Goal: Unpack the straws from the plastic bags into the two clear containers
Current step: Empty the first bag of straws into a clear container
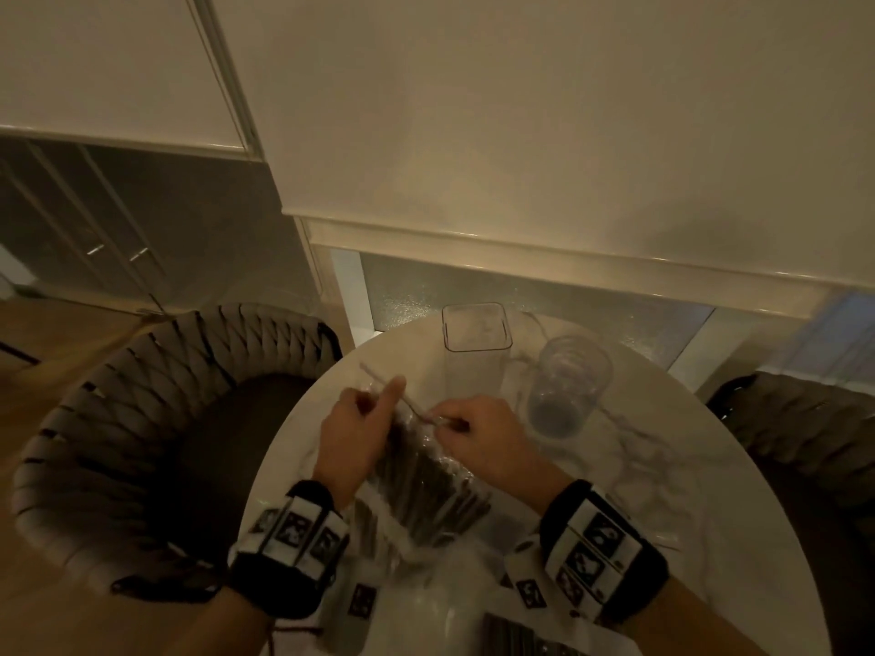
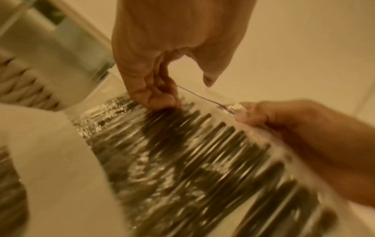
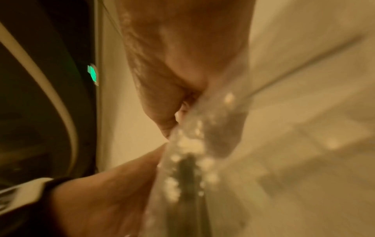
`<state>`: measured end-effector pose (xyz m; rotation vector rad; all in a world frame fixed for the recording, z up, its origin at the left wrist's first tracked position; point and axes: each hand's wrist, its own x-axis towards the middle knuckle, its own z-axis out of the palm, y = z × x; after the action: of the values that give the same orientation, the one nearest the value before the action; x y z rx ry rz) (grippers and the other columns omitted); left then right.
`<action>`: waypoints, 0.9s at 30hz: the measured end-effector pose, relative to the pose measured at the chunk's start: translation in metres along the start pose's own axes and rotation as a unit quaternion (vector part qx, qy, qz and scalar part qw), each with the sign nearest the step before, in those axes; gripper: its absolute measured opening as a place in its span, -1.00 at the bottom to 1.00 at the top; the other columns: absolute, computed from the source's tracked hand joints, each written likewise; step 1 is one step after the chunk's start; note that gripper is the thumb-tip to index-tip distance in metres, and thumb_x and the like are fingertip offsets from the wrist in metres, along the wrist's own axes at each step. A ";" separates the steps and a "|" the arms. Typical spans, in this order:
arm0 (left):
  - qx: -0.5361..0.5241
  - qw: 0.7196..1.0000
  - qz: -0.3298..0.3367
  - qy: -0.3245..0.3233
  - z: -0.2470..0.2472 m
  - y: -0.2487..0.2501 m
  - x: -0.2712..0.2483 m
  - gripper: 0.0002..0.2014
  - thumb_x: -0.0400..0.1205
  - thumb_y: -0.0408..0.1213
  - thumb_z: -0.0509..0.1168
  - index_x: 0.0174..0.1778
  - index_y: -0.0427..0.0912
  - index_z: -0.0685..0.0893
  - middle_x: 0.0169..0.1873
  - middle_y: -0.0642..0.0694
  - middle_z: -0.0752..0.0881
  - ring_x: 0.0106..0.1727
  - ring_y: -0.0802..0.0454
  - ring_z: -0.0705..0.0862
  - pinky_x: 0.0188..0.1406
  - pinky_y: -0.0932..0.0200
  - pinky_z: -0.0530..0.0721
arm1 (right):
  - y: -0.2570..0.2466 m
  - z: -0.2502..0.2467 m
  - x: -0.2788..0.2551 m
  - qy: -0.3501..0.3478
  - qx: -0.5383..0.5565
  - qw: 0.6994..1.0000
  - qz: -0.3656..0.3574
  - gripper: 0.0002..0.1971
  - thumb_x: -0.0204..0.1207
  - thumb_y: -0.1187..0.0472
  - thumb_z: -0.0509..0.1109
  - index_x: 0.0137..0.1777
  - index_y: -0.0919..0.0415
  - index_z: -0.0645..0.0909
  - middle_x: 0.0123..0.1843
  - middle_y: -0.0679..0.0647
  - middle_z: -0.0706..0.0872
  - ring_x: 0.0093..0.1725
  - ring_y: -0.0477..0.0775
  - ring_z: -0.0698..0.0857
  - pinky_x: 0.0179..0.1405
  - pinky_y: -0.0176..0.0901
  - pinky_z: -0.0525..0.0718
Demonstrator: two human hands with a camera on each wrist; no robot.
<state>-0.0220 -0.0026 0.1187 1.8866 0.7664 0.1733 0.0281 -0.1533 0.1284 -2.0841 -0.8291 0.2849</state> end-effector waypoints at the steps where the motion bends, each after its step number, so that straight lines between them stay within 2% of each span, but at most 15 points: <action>1: -0.050 0.998 -0.019 -0.025 -0.008 0.009 -0.003 -0.57 0.51 0.16 0.33 -0.18 -0.21 0.63 -0.29 -0.12 0.70 -0.25 -0.02 0.68 -0.26 0.13 0.64 | -0.014 0.000 -0.005 0.009 0.007 1.000 -0.029 -0.73 0.51 0.23 0.30 -0.15 0.48 0.70 -0.33 0.34 0.74 -0.40 0.12 0.60 -0.42 -0.38 0.44; 2: -0.084 0.995 -0.020 -0.045 -0.017 0.017 -0.006 -0.62 0.53 0.06 0.36 -0.19 -0.26 0.67 -0.28 -0.18 0.74 -0.27 -0.02 0.70 -0.28 0.14 0.69 | -0.025 0.001 -0.011 0.011 0.012 0.998 -0.052 -0.71 0.53 0.20 0.29 -0.16 0.45 0.71 -0.37 0.25 0.73 -0.39 0.07 0.61 -0.41 -0.38 0.46; 4: -0.103 0.992 0.012 -0.071 -0.034 0.029 -0.011 -0.79 0.58 -0.22 0.36 -0.14 -0.33 0.72 -0.21 -0.28 0.77 -0.25 -0.02 0.73 -0.31 0.23 0.73 | -0.041 0.005 -0.024 0.002 0.016 0.997 -0.075 -0.78 0.56 0.26 0.30 -0.09 0.36 0.76 -0.43 -0.06 0.66 -0.40 -0.19 0.59 -0.41 -0.52 0.44; 6: -0.111 0.989 0.033 -0.093 -0.048 0.038 -0.018 -0.90 0.58 -0.40 0.35 -0.16 -0.35 0.75 -0.20 -0.29 0.78 -0.21 -0.05 0.74 -0.23 0.23 0.77 | -0.048 0.009 -0.038 0.002 0.016 0.996 -0.083 -0.79 0.56 0.33 0.30 0.02 0.29 0.77 -0.38 -0.27 0.60 -0.37 -0.39 0.57 -0.32 -0.67 0.43; 7: -0.121 0.987 0.032 -0.105 -0.054 0.040 -0.022 -0.92 0.56 -0.43 0.36 -0.18 -0.33 0.75 -0.21 -0.27 0.78 -0.21 -0.04 0.74 -0.22 0.24 0.78 | -0.051 0.009 -0.044 0.005 0.019 0.996 -0.085 -0.79 0.56 0.33 0.31 0.07 0.26 0.76 -0.31 -0.24 0.67 -0.32 -0.40 0.59 -0.27 -0.70 0.44; 8: -0.132 0.984 0.029 -0.115 -0.059 0.041 -0.027 -0.94 0.55 -0.44 0.37 -0.18 -0.33 0.76 -0.23 -0.24 0.78 -0.23 -0.02 0.74 -0.26 0.28 0.78 | -0.053 0.010 -0.049 0.009 0.026 0.996 -0.082 -0.78 0.58 0.30 0.32 0.11 0.23 0.75 -0.20 -0.13 0.76 -0.24 -0.35 0.62 -0.21 -0.71 0.47; 9: -0.143 0.982 0.026 -0.123 -0.062 0.042 -0.032 -0.94 0.54 -0.44 0.38 -0.16 -0.33 0.76 -0.24 -0.22 0.79 -0.26 0.00 0.73 -0.30 0.32 0.77 | -0.056 0.009 -0.053 0.018 0.039 0.996 -0.074 -0.78 0.59 0.24 0.32 0.16 0.20 0.73 -0.08 -0.02 0.81 -0.16 -0.28 0.65 -0.16 -0.68 0.51; 11: -0.162 0.976 0.021 -0.142 -0.064 0.041 -0.042 -0.92 0.53 -0.42 0.39 -0.12 -0.34 0.76 -0.27 -0.19 0.80 -0.30 0.05 0.75 -0.33 0.35 0.75 | -0.061 0.006 -0.058 0.034 0.078 0.996 -0.032 -0.72 0.61 0.08 0.31 0.24 0.14 0.66 0.06 0.01 0.79 -0.07 -0.19 0.71 -0.04 -0.54 0.63; 13: -0.175 0.970 0.023 -0.168 -0.060 0.040 -0.053 -0.93 0.52 -0.43 0.38 -0.15 -0.30 0.77 -0.31 -0.14 0.83 -0.31 0.08 0.78 -0.31 0.35 0.76 | -0.065 0.005 -0.056 0.050 0.116 0.992 0.021 -0.66 0.59 -0.08 0.27 0.21 0.10 0.64 0.04 0.00 0.80 -0.05 -0.12 0.76 0.04 -0.24 0.75; 15: -0.184 0.965 0.031 -0.183 -0.053 0.039 -0.062 -0.91 0.53 -0.46 0.36 -0.13 -0.31 0.77 -0.30 -0.14 0.84 -0.30 0.06 0.82 -0.29 0.32 0.78 | -0.070 0.004 -0.052 0.085 0.131 0.986 0.065 -0.63 0.57 -0.15 0.27 0.03 0.17 0.66 -0.12 0.07 0.81 -0.17 -0.01 0.80 -0.08 0.03 0.81; 17: -0.200 0.959 0.033 -0.199 -0.049 0.039 -0.067 -0.88 0.55 -0.47 0.34 -0.06 -0.37 0.76 -0.23 -0.20 0.85 -0.25 0.01 0.83 -0.25 0.28 0.80 | -0.072 0.003 -0.048 0.122 0.149 0.978 0.085 -0.61 0.57 -0.07 0.31 -0.12 0.31 0.65 -0.27 0.18 0.80 -0.33 0.04 0.80 -0.26 0.06 0.82; 20: -0.239 0.943 0.026 -0.231 -0.047 0.039 -0.070 -0.87 0.56 -0.50 0.31 -0.06 -0.40 0.75 -0.18 -0.23 0.85 -0.16 -0.04 0.84 -0.19 0.26 0.80 | -0.073 0.000 -0.046 0.152 0.133 0.976 0.079 -0.65 0.56 0.03 0.38 -0.19 0.39 0.64 -0.37 0.23 0.75 -0.47 -0.01 0.72 -0.49 -0.25 0.75; 24: -0.248 0.944 0.000 -0.217 -0.046 0.040 -0.075 -0.84 0.57 -0.56 0.28 -0.23 -0.37 0.77 -0.35 -0.19 0.83 -0.31 -0.02 0.81 -0.28 0.27 0.78 | -0.071 -0.001 -0.045 0.135 0.139 0.977 0.094 -0.72 0.57 0.19 0.36 -0.21 0.46 0.64 -0.33 0.36 0.76 -0.45 0.18 0.76 -0.46 -0.10 0.80; 26: -0.217 0.957 0.008 -0.193 -0.044 0.038 -0.077 -0.85 0.59 -0.50 0.27 -0.22 -0.42 0.74 -0.40 -0.18 0.77 -0.35 -0.06 0.72 -0.24 0.17 0.77 | -0.070 -0.001 -0.044 0.120 0.139 0.978 0.101 -0.76 0.58 0.27 0.33 -0.22 0.47 0.63 -0.31 0.36 0.77 -0.44 0.16 0.78 -0.41 -0.07 0.82; 27: -0.166 0.972 0.032 -0.165 -0.041 0.037 -0.079 -0.84 0.61 -0.46 0.26 -0.20 -0.43 0.72 -0.37 -0.20 0.76 -0.32 -0.10 0.68 -0.17 0.08 0.74 | -0.070 0.001 -0.044 0.113 0.132 0.980 0.097 -0.77 0.57 0.29 0.32 -0.23 0.46 0.62 -0.33 0.34 0.77 -0.43 0.15 0.78 -0.37 -0.06 0.82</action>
<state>-0.0869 -0.0258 0.1864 1.5685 0.4198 0.0226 -0.0377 -0.1525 0.1786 -1.9056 -0.4276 0.2435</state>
